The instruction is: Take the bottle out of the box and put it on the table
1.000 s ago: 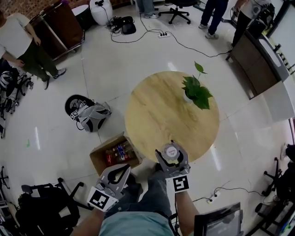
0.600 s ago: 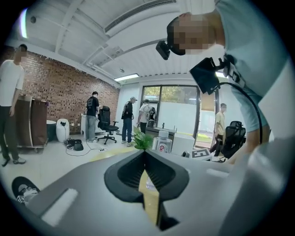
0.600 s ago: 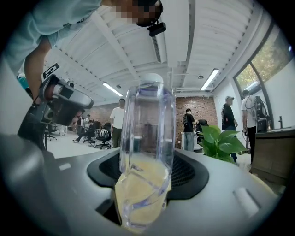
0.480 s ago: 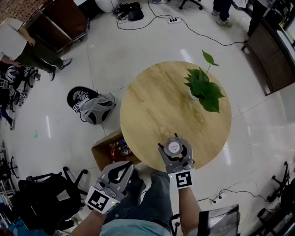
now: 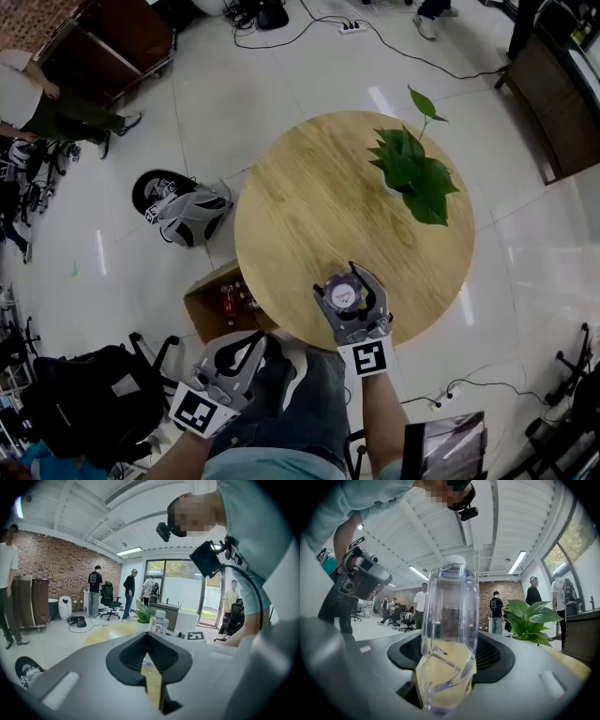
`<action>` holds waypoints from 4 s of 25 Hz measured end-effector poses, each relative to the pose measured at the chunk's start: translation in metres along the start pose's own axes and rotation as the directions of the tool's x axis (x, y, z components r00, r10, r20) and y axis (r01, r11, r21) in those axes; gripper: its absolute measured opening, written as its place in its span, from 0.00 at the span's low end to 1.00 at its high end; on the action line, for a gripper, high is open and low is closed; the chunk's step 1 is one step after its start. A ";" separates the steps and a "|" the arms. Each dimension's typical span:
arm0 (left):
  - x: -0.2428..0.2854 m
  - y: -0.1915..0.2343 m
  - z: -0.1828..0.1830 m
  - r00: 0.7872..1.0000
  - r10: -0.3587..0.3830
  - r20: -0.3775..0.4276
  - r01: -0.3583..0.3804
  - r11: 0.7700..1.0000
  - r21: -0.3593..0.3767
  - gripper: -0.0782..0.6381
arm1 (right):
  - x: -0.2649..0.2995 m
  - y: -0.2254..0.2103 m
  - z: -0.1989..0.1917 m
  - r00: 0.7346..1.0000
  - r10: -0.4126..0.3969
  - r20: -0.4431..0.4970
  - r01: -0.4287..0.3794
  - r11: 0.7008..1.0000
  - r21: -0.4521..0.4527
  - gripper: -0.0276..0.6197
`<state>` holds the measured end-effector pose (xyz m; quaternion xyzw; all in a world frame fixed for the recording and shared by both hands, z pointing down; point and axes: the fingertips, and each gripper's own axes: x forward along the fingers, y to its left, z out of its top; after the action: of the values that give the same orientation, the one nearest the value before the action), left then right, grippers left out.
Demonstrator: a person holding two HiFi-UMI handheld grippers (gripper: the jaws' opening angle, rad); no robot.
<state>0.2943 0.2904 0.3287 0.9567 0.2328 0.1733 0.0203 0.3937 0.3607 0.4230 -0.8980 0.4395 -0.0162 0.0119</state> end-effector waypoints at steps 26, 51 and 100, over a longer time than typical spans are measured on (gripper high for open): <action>-0.055 -0.025 0.034 0.983 -0.087 0.162 0.079 0.995 0.055 0.12 | -0.098 0.029 0.093 0.984 -0.176 0.009 0.176 0.983 -0.057 0.61; -0.343 -0.115 0.045 0.894 -0.227 0.385 0.166 0.969 0.185 0.12 | -0.192 0.353 0.283 0.966 -0.181 0.182 0.210 0.965 -0.154 0.30; -0.549 -0.233 -0.014 0.869 -0.323 0.374 0.240 0.937 0.252 0.12 | -0.351 0.581 0.286 0.967 -0.206 0.152 0.225 0.967 -0.121 0.05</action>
<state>-0.2693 0.2487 0.1374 0.9243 0.3769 -0.0600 -0.0012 -0.2688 0.2837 0.1102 -0.9382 0.3373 0.0751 -0.0215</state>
